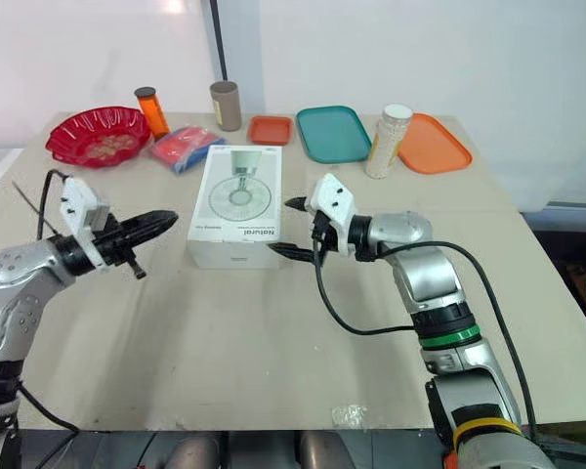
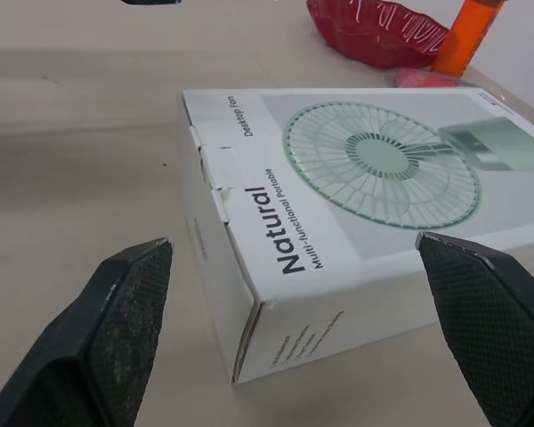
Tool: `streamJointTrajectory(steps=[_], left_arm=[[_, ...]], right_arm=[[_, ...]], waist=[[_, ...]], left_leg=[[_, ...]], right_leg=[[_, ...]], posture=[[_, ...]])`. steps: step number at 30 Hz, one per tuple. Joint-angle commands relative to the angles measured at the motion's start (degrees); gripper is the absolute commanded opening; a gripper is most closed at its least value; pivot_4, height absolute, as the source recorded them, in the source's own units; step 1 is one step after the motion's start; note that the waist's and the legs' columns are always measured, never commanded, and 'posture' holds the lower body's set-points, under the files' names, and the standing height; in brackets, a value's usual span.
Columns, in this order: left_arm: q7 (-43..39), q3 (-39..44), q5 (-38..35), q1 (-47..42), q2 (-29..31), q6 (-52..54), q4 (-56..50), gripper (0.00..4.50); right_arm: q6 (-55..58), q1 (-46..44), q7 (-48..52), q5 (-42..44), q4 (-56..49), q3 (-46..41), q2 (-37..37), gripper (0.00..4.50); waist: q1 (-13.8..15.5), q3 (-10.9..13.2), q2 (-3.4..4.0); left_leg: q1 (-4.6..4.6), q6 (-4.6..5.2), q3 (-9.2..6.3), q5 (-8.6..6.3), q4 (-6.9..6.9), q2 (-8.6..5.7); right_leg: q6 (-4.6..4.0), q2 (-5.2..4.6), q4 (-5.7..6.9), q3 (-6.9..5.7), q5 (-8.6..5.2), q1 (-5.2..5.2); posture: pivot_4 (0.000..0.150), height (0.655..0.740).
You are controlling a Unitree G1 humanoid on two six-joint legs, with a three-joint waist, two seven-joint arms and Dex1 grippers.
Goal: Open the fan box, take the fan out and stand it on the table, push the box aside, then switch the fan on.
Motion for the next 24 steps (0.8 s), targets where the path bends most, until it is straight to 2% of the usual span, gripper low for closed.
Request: streamJointTrajectory(steps=[1,6,16,24], left_arm=[[-0.18,-6.76,8.25,-8.47,-0.18,-4.61,8.53,0.13],[-2.84,-15.12,16.97,-14.72,-0.18,-8.79,17.61,0.13],[-4.66,-15.74,18.17,-14.83,-2.03,-9.85,19.04,0.13],[-4.48,-14.93,17.87,-13.42,-2.29,-9.25,17.10,0.13]], right_arm=[[2.19,-3.99,-2.20,-0.25,-2.97,0.86,1.95,4.50],[2.88,-6.93,-1.91,-3.86,-3.89,6.20,3.08,4.50],[5.80,-11.85,-3.40,-10.00,0.92,12.41,5.99,4.50],[4.75,-14.01,-4.52,-13.05,6.22,13.33,7.81,4.50]], waist=[[-0.03,0.00,0.00],[0.00,0.00,0.01],[-0.01,0.00,0.01],[-0.01,0.00,0.01]], left_leg=[[-0.01,0.00,0.00,0.00,0.00,0.00],[-0.03,0.00,-0.01,0.00,0.02,-0.01],[-0.06,0.01,-0.03,0.00,0.09,0.00],[-0.07,0.02,-0.04,0.00,0.10,-0.02]], right_leg=[[0.00,0.01,0.01,0.00,0.00,-0.01],[-0.01,0.02,0.03,-0.02,0.01,-0.05],[-0.01,0.01,0.09,-0.04,0.01,-0.06],[0.00,-0.01,0.08,-0.05,0.00,-0.05]], posture=[[0.150,0.7400],[0.150,0.7400],[0.150,0.7400],[0.150,0.7400]])
